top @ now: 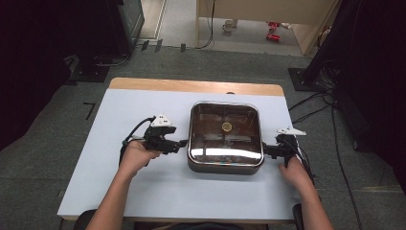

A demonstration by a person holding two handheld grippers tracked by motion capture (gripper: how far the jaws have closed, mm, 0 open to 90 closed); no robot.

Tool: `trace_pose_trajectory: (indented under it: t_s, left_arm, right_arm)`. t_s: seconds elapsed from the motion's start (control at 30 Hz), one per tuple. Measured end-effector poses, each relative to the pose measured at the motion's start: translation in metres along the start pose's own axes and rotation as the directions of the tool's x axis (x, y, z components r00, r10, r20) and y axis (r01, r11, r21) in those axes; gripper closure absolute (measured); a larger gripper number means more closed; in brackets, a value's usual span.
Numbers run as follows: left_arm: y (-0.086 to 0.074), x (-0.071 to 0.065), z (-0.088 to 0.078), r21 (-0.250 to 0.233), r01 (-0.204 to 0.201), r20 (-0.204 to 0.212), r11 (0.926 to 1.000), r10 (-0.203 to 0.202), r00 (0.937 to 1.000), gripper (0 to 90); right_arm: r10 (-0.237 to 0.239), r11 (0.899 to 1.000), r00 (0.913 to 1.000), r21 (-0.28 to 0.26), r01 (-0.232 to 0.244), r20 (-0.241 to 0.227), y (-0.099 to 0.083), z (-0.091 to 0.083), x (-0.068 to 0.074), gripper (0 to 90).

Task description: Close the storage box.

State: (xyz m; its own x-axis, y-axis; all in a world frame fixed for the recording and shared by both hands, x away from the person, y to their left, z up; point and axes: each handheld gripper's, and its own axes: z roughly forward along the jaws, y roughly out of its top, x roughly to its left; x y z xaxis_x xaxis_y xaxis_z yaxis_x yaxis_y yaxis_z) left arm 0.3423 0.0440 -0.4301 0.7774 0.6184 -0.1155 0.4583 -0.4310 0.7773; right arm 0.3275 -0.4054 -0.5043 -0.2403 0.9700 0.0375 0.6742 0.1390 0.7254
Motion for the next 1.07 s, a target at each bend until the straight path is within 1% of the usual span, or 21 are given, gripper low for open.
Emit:
trace_pose_trajectory:
  t_s: [0.1, 0.17, 0.27, 0.37, 0.43, 0.47, 0.5, 0.6, 0.67, 0.7, 0.77, 0.83, 0.87, 0.9, 0.97, 1.0, 1.07]
  left_arm:
    - [-0.012, 0.005, -0.002, 0.000, 0.001, -0.037, 1.0000, -0.001, 0.9993, 25.6]
    - [-0.020, 0.008, -0.002, 0.008, 0.011, -0.059, 0.9999, -0.010, 0.9982, 25.2]
    - [-0.033, 0.011, -0.002, 0.027, 0.038, -0.089, 0.9989, -0.035, 0.9954, 25.2]
    - [-0.043, 0.012, -0.002, 0.044, 0.050, -0.112, 0.9978, -0.045, 0.9927, 25.1]
    - [-0.050, 0.012, -0.001, 0.056, 0.067, -0.114, 0.9962, -0.060, 0.9916, 25.1]
    - [-0.053, 0.012, 0.000, 0.066, 0.080, -0.108, 0.9946, -0.073, 0.9914, 25.1]
    - [-0.055, 0.012, 0.000, 0.074, 0.085, -0.107, 0.9936, -0.077, 0.9914, 25.0]
    - [-0.062, 0.012, 0.004, 0.111, 0.083, -0.112, 0.9904, -0.070, 0.9912, 25.0]
    - [-0.065, 0.012, 0.006, 0.128, 0.093, -0.118, 0.9874, -0.078, 0.9900, 25.0]
    - [-0.067, 0.013, 0.007, 0.136, 0.092, -0.119, 0.9865, -0.076, 0.9900, 24.9]
    - [-0.068, 0.013, 0.006, 0.130, 0.077, -0.112, 0.9886, -0.063, 0.9918, 23.6]
    - [-0.069, 0.013, 0.006, 0.119, 0.080, -0.108, 0.9897, -0.067, 0.9919, 23.4]
    - [-0.070, 0.013, 0.006, 0.116, 0.072, -0.103, 0.9907, -0.060, 0.9929, 22.6]
    - [-0.071, 0.012, 0.007, 0.117, 0.055, -0.099, 0.9916, -0.043, 0.9942, 21.4]
    - [-0.072, 0.010, 0.008, 0.121, 0.027, -0.102, 0.9923, -0.015, 0.9947, 19.4]
    - [-0.072, 0.010, 0.008, 0.123, 0.020, -0.103, 0.9922, -0.008, 0.9947, 18.7]
    - [-0.072, 0.010, 0.008, 0.123, 0.022, -0.102, 0.9921, -0.009, 0.9948, 18.4]
  right_arm:
    - [-0.001, 1.000, 1.0000, 0.000, 0.001, 0.000, 0.000, 0.000, 0.000, 12.4]
    - [-0.001, 1.000, 1.0000, 0.000, 0.001, 0.000, 0.000, 0.000, 0.000, 12.4]
    - [-0.001, 1.000, 1.0000, 0.000, 0.001, 0.000, 0.000, 0.000, 0.000, 12.4]
    - [-0.001, 1.000, 1.0000, 0.000, 0.001, 0.000, 0.000, 0.000, 0.000, 12.4]
    - [0.000, 1.000, 1.0000, -0.001, 0.000, 0.000, 0.000, 0.000, 0.000, 12.4]
    - [0.000, 1.000, 1.0000, 0.000, 0.000, 0.000, 0.000, 0.000, 0.000, 12.4]
    - [0.000, 1.000, 1.0000, -0.001, 0.000, 0.000, 0.000, 0.000, 0.000, 12.4]
    - [0.000, 1.000, 1.0000, -0.001, 0.000, 0.000, 0.000, 0.000, 0.000, 12.4]
    - [0.000, 1.000, 1.0000, -0.001, 0.000, 0.000, 0.000, 0.000, 0.000, 12.4]
    - [0.000, 1.000, 1.0000, -0.001, 0.000, 0.000, 0.000, 0.000, 0.000, 12.4]
    - [0.000, 1.000, 1.0000, -0.001, 0.000, 0.000, 0.000, 0.000, 0.000, 12.4]
    - [0.000, 1.000, 1.0000, -0.001, 0.000, 0.000, 0.000, 0.000, 0.000, 12.4]
    - [0.000, 1.000, 1.0000, -0.001, 0.000, 0.000, 0.000, 0.000, 0.000, 12.4]
    - [0.000, 1.000, 1.0000, -0.001, 0.000, 0.000, 0.000, 0.000, 0.000, 12.4]
    - [0.000, 1.000, 1.0000, -0.001, 0.000, 0.000, 0.000, 0.000, 0.000, 12.4]
    - [0.000, 1.000, 1.0000, 0.000, 0.000, 0.000, 0.000, 0.000, 0.000, 12.4]
    - [0.000, 1.000, 1.0000, -0.001, 0.000, 0.000, 0.000, 0.000, 0.000, 12.4]
